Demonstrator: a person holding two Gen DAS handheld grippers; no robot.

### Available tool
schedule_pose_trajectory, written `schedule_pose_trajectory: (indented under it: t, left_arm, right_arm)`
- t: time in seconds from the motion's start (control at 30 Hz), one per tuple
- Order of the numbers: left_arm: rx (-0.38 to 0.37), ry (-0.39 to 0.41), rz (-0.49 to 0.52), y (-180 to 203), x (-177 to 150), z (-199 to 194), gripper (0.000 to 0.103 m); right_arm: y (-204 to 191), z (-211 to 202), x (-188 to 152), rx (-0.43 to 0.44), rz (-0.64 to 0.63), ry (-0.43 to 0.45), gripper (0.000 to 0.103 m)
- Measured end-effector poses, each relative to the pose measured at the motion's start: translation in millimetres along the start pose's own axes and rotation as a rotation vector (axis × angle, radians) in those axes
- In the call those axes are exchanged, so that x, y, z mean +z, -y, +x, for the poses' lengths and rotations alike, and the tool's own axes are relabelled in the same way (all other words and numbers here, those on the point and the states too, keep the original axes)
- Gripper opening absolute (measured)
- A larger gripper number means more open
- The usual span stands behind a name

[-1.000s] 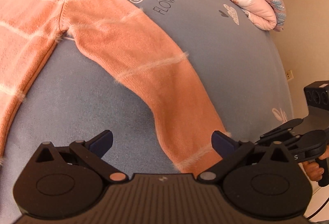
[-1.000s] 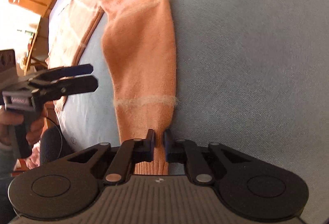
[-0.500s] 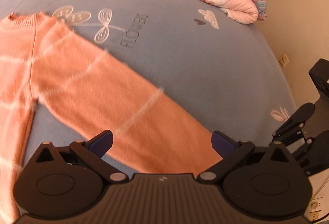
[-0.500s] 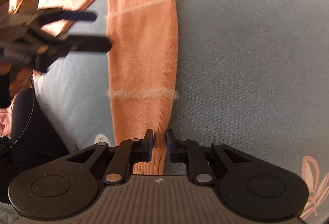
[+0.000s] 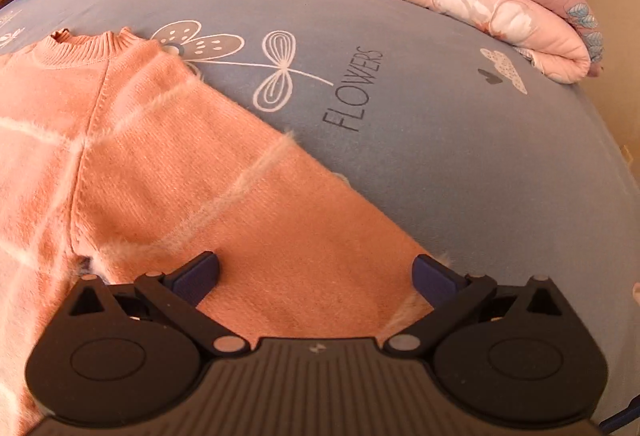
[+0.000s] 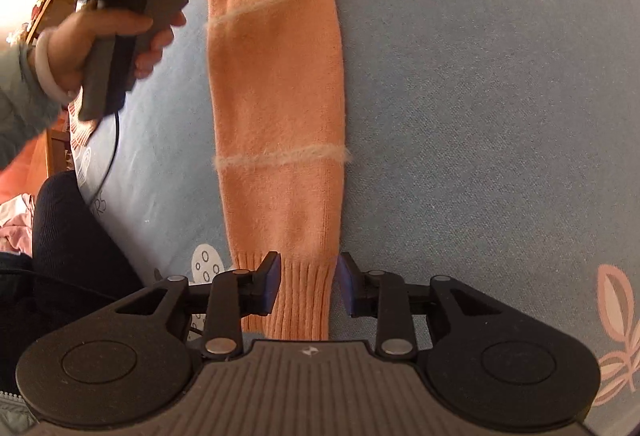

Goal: Fold clothes

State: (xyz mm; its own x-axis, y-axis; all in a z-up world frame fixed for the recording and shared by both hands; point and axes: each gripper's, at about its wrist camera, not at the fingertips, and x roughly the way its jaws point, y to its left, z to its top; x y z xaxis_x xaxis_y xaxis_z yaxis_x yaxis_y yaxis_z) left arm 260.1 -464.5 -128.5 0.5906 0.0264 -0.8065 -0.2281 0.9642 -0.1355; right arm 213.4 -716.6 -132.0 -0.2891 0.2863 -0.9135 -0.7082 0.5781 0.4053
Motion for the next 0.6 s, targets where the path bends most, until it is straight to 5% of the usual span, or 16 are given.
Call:
schedule_pose_trajectory:
  t: [0.2,0.33,0.4,0.47,0.5,0.6]
  left_arm:
    - [-0.141,-0.009,-0.071,3,14,-12,0.102]
    - [-0.094,0.099,0.02,-8,23,-33,0.1]
    - [-0.099,0.114,0.074,-22,27,-39,0.074]
    - [-0.091,0.078,0.084,-46,33,-43,0.02]
    - [-0.078,0.059,0.088,-58,36,-44,0.01]
    - [-0.036,0.014,0.083,-92,43,-44,0.009]
  right_arm:
    - [-1,-9,5,0.013,-0.024,0.003,0.035]
    - [3,-18,-3,0.019,-0.019,0.035,0.035]
    - [3,-19,-5,0.02,-0.013,0.046,0.035]
    - [2,-19,-6,0.018,-0.011,0.046,0.035]
    - [3,-20,-5,0.01,-0.009,0.05,0.035]
    - [3,-23,-3,0.008,-0.014,0.051,0.035]
